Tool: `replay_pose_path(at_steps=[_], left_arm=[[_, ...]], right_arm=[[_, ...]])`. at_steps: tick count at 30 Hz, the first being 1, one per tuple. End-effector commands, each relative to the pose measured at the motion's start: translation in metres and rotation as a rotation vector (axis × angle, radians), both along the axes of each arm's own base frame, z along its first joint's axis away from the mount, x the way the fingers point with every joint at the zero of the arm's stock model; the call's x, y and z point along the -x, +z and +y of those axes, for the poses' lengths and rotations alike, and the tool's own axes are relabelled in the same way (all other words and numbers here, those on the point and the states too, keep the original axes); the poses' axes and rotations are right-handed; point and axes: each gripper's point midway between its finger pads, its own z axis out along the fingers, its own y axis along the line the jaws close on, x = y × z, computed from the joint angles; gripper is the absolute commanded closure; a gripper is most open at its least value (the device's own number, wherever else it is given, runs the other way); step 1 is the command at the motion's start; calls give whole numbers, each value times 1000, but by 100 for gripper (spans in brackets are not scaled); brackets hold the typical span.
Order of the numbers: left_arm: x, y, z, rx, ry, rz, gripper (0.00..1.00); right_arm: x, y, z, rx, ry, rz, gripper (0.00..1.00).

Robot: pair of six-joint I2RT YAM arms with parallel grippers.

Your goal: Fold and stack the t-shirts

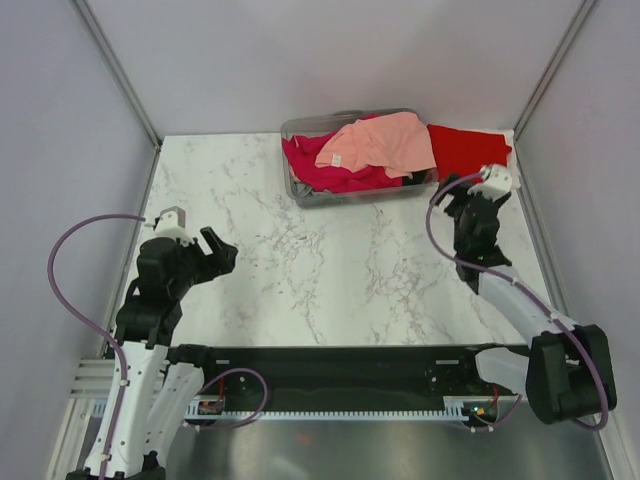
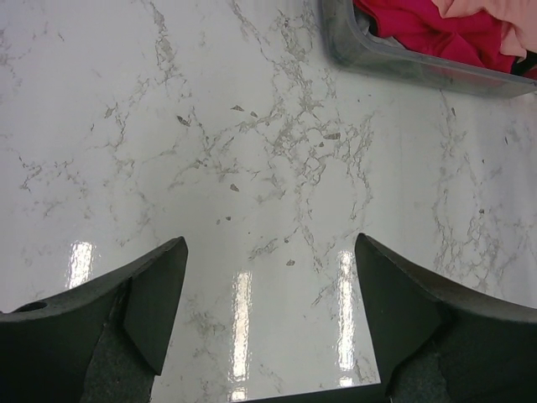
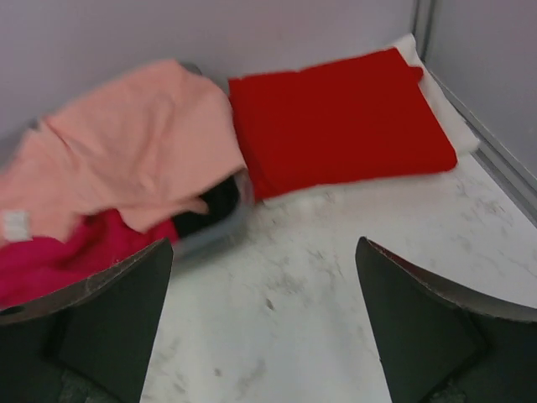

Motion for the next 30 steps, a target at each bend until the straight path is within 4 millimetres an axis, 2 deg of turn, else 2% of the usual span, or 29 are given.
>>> replay_pose_path(at_steps=[1,2,3,4,5,6,8,9,13,14,15,16,20,22,25,26,28,29,30], left_arm=[[-1,3,-2,11,-5,-12,12],[-1,2,-2,10,-6,-12,12],[-2,3,-3,11,-7,-12,12],[-1,3,-3,12,-10,-13,12],[-1,3,-3,12,-10,-13,12],[-1,4,-3,13,-10,-18,12],[-1,5,-3,12,-9,-21,12],[0,5,-3,12,-9,-21,12],[1,7,-2,11,-5,-34,12],[1,7,-2,11,-7,-35,13],[2,9,-2,13,-6,-41,12],[2,9,-1,10,-4,-43,13],[3,10,-1,12,-2,-52,13],[3,10,-1,13,-1,-52,13],[3,10,-1,13,-1,-53,13],[3,11,-1,12,1,-53,13],[3,11,-1,11,-1,-54,14],[3,11,-1,13,0,-55,14],[3,11,-1,14,-3,-55,14]], right_arm=[[-5,47,15,-208,24,65,2],[-11,57,24,-217,68,75,2],[-33,82,37,-232,123,72,2],[-35,67,41,-228,125,191,2],[-45,69,49,-231,154,230,2],[-70,78,59,-231,183,253,3],[-84,69,81,-251,269,323,3],[-101,64,90,-259,292,354,4],[-136,48,123,-265,378,409,5],[-144,27,131,-264,389,450,6],[-153,32,135,-260,395,437,6],[-158,27,139,-254,401,447,7],[-184,-7,162,-210,416,493,9],[-191,-19,165,-179,405,514,11],[-203,-33,171,-151,400,528,19],[-207,-34,172,-144,395,523,31],[-210,-32,168,-128,375,517,40],[-210,-30,166,-124,367,512,49],[-210,-28,166,-118,365,507,52]])
